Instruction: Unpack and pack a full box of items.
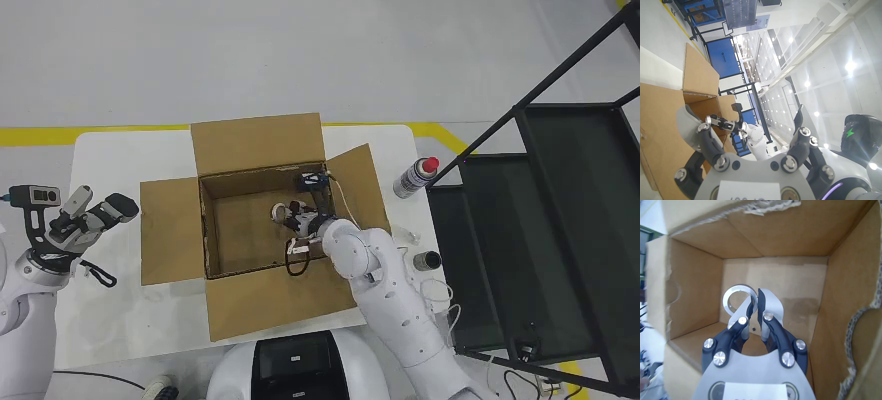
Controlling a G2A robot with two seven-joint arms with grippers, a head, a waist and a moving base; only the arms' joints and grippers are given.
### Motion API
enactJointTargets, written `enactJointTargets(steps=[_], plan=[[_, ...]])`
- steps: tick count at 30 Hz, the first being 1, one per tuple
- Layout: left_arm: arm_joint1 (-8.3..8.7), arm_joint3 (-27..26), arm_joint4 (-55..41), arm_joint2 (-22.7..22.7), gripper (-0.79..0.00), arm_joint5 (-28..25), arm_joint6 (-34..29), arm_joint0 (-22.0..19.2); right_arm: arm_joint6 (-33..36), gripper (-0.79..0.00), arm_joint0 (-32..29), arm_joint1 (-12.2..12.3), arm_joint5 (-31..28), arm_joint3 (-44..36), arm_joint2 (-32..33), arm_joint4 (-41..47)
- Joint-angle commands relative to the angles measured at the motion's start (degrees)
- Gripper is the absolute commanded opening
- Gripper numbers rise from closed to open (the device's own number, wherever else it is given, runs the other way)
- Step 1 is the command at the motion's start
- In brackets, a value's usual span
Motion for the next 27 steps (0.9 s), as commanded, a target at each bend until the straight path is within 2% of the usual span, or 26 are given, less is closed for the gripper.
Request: enactJointTargets(steps=[1,7,14,17,19,27], plan=[[0.00,0.00,0.00,0.00,0.000,0.00,0.00,0.00,1.46,-0.785,-0.51,0.35,-2.64,-1.31,1.98,3.74],[0.00,0.00,0.00,0.00,0.000,0.00,0.00,0.00,4.95,-0.785,-3.02,1.57,-8.34,-7.04,6.15,9.95],[0.00,0.00,0.00,0.00,0.000,0.00,0.00,0.00,6.73,-0.785,-10.09,3.18,-14.06,-17.83,10.94,14.32],[0.00,0.00,0.00,0.00,0.000,0.00,0.00,0.00,4.68,-0.785,-13.41,3.81,-15.05,-21.20,14.97,16.56],[0.00,0.00,0.00,0.00,0.000,0.00,0.00,0.00,5.19,-0.785,-15.72,4.29,-17.69,-22.81,17.57,20.41],[0.00,0.00,0.00,0.00,0.000,0.00,0.00,0.00,0.21,-0.785,-24.79,5.85,-24.64,-25.13,29.93,31.07]])
